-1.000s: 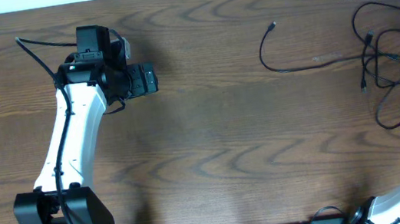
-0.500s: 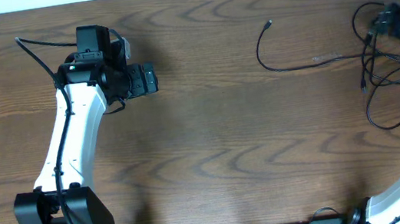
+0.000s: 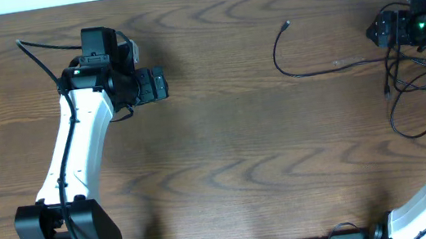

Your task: Untangle cables

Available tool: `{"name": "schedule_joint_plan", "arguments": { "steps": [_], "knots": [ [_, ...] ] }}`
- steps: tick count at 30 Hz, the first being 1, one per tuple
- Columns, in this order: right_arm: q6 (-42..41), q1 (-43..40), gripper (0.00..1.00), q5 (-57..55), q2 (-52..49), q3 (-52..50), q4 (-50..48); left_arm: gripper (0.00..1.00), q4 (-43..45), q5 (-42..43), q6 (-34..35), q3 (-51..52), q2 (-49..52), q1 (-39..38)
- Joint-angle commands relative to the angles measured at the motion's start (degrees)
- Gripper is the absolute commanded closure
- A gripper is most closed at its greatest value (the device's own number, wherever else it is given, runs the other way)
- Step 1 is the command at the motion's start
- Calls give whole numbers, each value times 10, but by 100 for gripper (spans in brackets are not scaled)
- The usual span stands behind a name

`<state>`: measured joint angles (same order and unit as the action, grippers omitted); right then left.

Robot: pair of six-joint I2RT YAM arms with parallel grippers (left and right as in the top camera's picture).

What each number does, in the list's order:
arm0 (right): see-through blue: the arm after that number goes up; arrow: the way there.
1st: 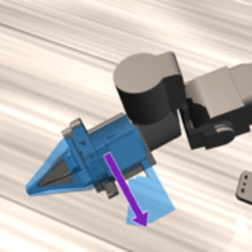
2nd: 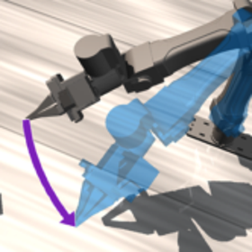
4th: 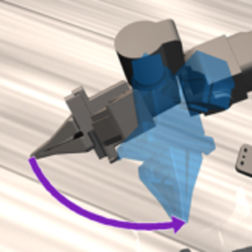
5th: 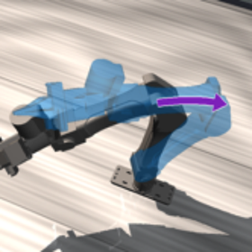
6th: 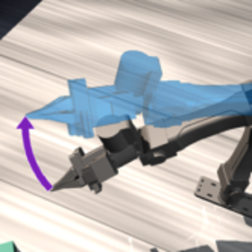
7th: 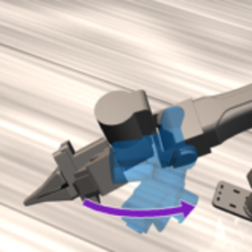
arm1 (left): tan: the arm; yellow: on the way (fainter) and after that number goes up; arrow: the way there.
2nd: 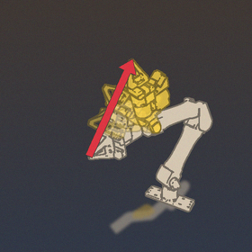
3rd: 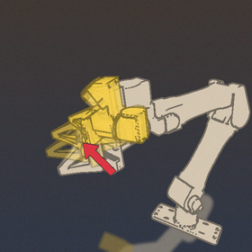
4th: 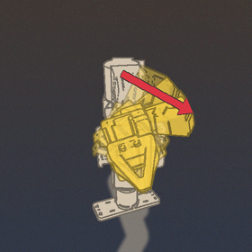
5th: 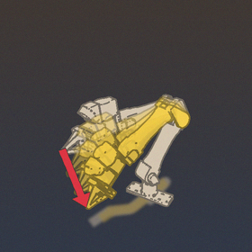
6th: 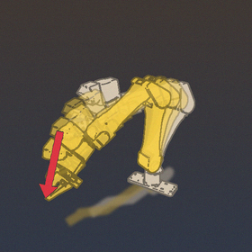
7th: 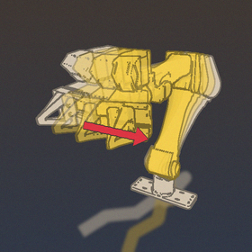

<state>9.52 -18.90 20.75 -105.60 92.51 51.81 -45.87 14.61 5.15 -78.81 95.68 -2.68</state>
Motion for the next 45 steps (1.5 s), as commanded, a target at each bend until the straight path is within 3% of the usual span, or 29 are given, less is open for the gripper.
{"name": "schedule_joint_plan", "arguments": {
  "steps": [1,22,33,45],
  "knots": [
    [9,6,1,-3,-6,-5,1,2,1,-8,1,-5,-3,2],
    [9,6,1,-3,8,-5,4,2,1,-8,1,-5,-3,2],
    [9,46,1,-3,274,-5,9,2,1,-8,1,-5,-3,2],
    [24,181,1,-38,541,-16,37,2,1,-8,1,-5,-3,2]
  ]
}}
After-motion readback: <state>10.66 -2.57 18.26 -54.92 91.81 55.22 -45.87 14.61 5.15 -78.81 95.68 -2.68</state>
